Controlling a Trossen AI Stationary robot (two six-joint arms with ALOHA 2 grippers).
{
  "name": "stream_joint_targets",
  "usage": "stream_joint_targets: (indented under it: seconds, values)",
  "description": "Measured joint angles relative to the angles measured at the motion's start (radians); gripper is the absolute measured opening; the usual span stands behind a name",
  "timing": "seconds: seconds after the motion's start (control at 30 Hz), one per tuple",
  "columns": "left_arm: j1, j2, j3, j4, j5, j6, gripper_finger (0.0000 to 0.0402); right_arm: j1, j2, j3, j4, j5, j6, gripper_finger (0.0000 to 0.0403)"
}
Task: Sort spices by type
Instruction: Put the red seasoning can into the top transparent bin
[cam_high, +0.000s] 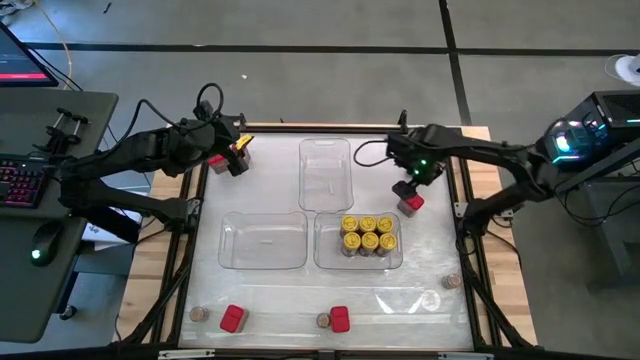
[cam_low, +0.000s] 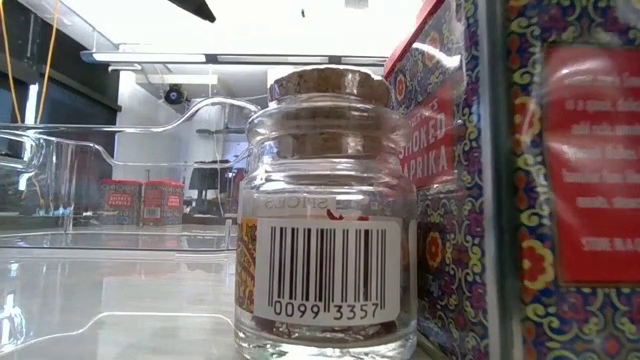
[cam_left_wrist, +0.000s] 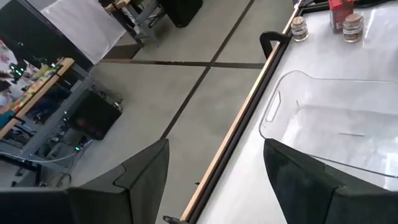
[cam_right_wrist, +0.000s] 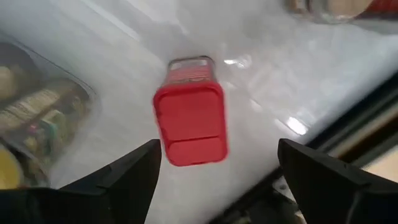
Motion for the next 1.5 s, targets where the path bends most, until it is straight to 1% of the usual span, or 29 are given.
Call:
stream_joint_targets:
  seconds: [0.13, 0.3, 0.4, 0.7, 0.83, 0.9, 0.97, 1.1, 1.2, 1.33, 1.4, 1.5]
  values:
    - [0.0, 0.0, 0.0, 0.006, -0.003, 0.015, 0.0248, 0.026, -0.054, -0.082, 0.068, -0.024, 0.05, 0.0319]
    - [0.0, 0.0, 0.0, 0.006, -0.004, 0.011, 0.0248, 0.05, -0.043, -0.138, 0.111, -0.012, 0.058, 0.0319]
    - [0.0, 0.0, 0.0, 0.007, -0.004, 0.001, 0.0248, 0.066, -0.028, -0.156, 0.132, 0.018, 0.041, 0.0319]
    - [0.0, 0.0, 0.0, 0.008, -0.006, -0.003, 0.0248, 0.068, 0.02, -0.178, 0.218, 0.03, -0.036, 0.0319]
    - [0.0, 0.0, 0.0, 0.007, -0.006, -0.003, 0.0248, 0.068, 0.052, -0.178, 0.216, 0.027, -0.05, 0.0316]
    - [0.0, 0.0, 0.0, 0.007, -0.006, -0.003, 0.0248, 0.068, 0.067, -0.178, 0.206, 0.027, -0.052, 0.0306]
    - [0.0, 0.0, 0.0, 0.007, -0.006, -0.002, 0.0248, 0.068, 0.077, -0.178, 0.194, 0.018, -0.052, 0.0282]
    - [0.0, 0.0, 0.0, 0.007, -0.006, 0.0, 0.0248, 0.068, 0.075, -0.166, 0.12, 0.017, -0.055, 0.021]
    - [0.0, 0.0, 0.0, 0.007, -0.011, 0.023, 0.0248, 0.068, 0.058, -0.083, 0.007, 0.016, -0.096, 0.0211]
    - [0.0, 0.0, 0.0, 0.006, -0.031, 0.044, 0.0248, 0.06, 0.05, 0.137, -0.126, 0.045, -0.184, 0.0211]
    - [0.0, 0.0, 0.0, 0.005, -0.032, 0.051, 0.0248, 0.05, 0.053, 0.274, -0.113, 0.064, -0.199, 0.0211]
    - [0.0, 0.0, 0.0, 0.002, -0.033, 0.051, 0.0248, 0.031, 0.089, 0.464, 0.013, 0.079, -0.199, 0.0211]
